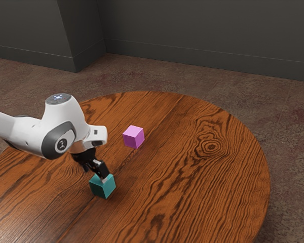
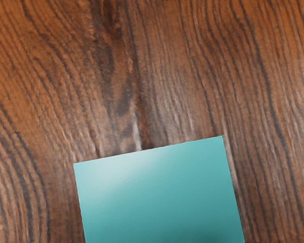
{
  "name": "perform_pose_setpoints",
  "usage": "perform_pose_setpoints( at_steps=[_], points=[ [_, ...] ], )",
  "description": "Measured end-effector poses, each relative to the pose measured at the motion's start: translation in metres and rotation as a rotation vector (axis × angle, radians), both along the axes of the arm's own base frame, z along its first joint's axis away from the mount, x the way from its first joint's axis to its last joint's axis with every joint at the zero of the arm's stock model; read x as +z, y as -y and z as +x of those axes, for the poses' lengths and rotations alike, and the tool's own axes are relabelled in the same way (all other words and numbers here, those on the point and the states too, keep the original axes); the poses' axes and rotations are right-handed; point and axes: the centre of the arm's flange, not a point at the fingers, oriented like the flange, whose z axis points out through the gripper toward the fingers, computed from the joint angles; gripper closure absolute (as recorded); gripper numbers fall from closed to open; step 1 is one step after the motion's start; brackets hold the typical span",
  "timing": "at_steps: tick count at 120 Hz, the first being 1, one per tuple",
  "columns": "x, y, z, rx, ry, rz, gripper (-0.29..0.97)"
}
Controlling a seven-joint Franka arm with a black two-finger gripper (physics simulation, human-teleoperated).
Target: Pick up the blue block with one arm, and put the blue block on the pink block with one arm
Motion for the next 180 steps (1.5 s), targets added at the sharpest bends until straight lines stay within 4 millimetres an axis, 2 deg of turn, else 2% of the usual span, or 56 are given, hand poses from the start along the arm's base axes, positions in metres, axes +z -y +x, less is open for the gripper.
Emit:
perform_pose_setpoints(
  at_steps=[30,66,95,105,119,126,153,180],
  points=[
    [0.004,0.007,0.0,-0.068,0.013,-0.018,0.02],
    [0.014,0.015,0.0,-0.052,0.045,-0.06,0.02],
    [0.023,0.029,-0.011,-0.023,-0.095,-0.083,0.02],
    [0.019,0.029,-0.014,-0.006,-0.141,-0.076,0.02],
    [0.021,0.027,0.007,0.015,-0.164,-0.051,0.02],
    [0.02,0.025,0.011,0.02,-0.176,-0.041,0.02],
    [0.002,0.018,0.01,0.047,-0.232,-0.02,0.02],
    [-0.001,0.016,0.013,0.049,-0.209,-0.009,0.02]
  ],
)
